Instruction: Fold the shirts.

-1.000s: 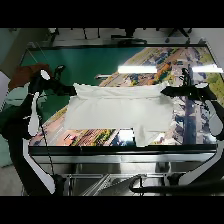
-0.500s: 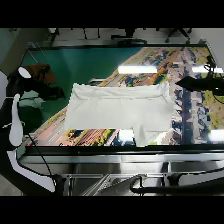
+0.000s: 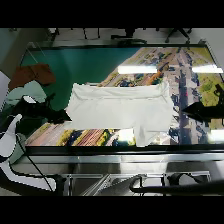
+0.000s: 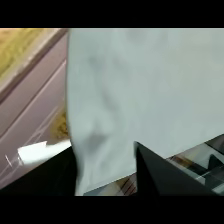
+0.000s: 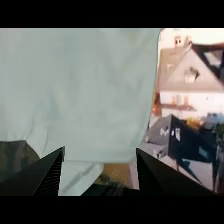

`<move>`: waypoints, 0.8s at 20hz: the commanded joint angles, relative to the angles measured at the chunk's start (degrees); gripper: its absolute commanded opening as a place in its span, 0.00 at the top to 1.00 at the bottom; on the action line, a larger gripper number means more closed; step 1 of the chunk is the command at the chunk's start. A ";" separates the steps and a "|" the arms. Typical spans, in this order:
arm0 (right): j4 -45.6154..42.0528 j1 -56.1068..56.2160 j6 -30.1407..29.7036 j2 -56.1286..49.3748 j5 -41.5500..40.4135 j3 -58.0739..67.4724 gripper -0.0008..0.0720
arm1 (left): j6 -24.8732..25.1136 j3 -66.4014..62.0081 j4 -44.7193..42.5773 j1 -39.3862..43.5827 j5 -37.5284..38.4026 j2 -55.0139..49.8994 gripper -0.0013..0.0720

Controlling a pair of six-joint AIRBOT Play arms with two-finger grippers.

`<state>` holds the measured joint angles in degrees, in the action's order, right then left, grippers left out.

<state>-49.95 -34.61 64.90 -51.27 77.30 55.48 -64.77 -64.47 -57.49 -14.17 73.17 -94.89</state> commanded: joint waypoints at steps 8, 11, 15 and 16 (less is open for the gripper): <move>1.18 7.69 1.66 5.03 -8.98 -25.99 0.26 | 3.54 0.92 5.11 0.44 2.23 0.37 0.96; 4.59 12.94 -0.48 1.18 -16.94 -26.18 0.26 | 3.19 1.01 5.09 0.44 2.82 0.37 0.96; 10.36 14.36 -5.27 -5.11 -21.57 -24.11 0.32 | 3.19 1.01 5.05 0.44 3.98 0.37 0.96; 11.85 14.38 -6.38 -6.29 -21.53 -23.08 0.38 | 3.21 1.01 5.07 0.44 4.22 0.37 0.96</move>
<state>-41.78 -21.37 62.39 -53.78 60.64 31.07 -61.47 -63.40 -52.42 -13.74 76.49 -94.54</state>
